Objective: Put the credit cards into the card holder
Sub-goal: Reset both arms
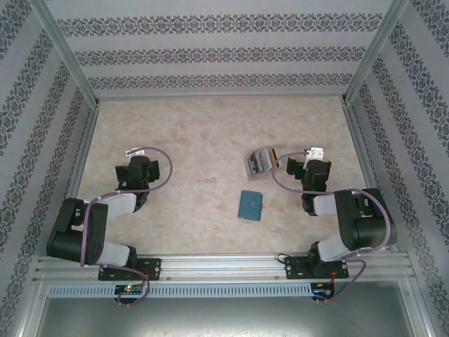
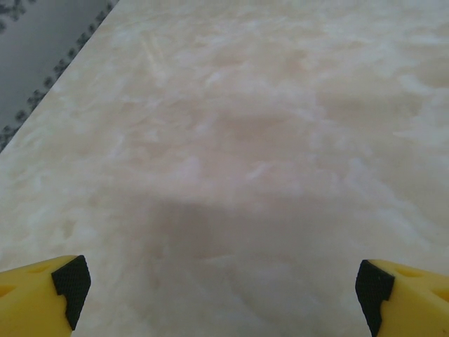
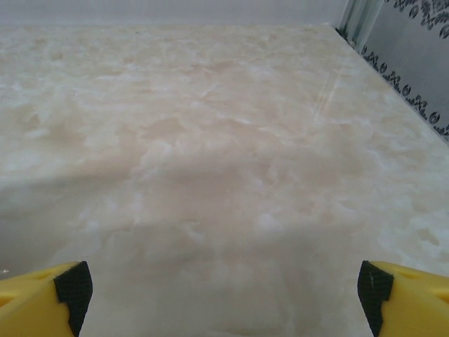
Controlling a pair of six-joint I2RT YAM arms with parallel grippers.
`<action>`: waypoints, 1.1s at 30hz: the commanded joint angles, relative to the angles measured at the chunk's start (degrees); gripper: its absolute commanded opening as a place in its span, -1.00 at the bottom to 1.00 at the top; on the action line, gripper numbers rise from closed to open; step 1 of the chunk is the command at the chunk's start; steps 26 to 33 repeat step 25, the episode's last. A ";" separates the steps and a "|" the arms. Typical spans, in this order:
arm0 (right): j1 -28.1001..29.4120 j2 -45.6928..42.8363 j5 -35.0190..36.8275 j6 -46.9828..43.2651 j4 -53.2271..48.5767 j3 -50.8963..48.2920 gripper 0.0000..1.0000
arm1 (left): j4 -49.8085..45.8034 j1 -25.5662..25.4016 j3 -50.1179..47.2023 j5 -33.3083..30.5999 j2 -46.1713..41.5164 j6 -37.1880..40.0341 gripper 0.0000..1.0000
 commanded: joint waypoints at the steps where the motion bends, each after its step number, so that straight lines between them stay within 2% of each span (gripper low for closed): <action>1: -0.20 0.28 1.02 0.32 3.65 0.94 0.96 | 13.67 2.12 -1.14 6.69 2.01 5.86 0.99; 3: -0.22 0.13 0.97 0.31 2.84 0.94 0.97 | 23.21 3.12 -3.96 9.23 6.21 5.27 0.99; 5: -0.12 0.14 0.94 0.23 3.09 0.97 0.96 | 27.47 3.79 -4.26 11.02 9.49 5.23 0.99; 6: -0.06 0.10 1.02 0.17 2.85 0.97 0.96 | 22.19 4.66 -3.10 11.64 7.94 3.92 0.99; 8: 0.21 0.26 1.61 -0.04 3.11 0.97 0.96 | 24.28 5.82 -3.46 13.27 8.70 3.60 0.99; 9: 0.18 0.22 1.59 -0.04 3.03 0.92 0.96 | 21.40 5.82 -2.90 13.58 7.81 3.29 0.99; 23: 0.21 0.16 1.47 0.00 2.88 2.52 0.96 | 22.43 5.73 -3.13 13.74 8.14 3.69 0.99; 24: 0.20 0.11 1.46 -0.04 2.87 2.46 0.96 | 22.58 5.73 -3.13 14.28 8.15 3.86 0.99; 25: 0.21 0.25 1.46 -0.02 2.93 2.50 0.96 | 22.05 5.74 -2.79 18.25 8.22 5.29 0.99; 33: 0.21 0.25 1.46 -0.02 2.93 2.50 0.96 | 22.05 5.74 -2.79 18.25 8.22 5.29 0.99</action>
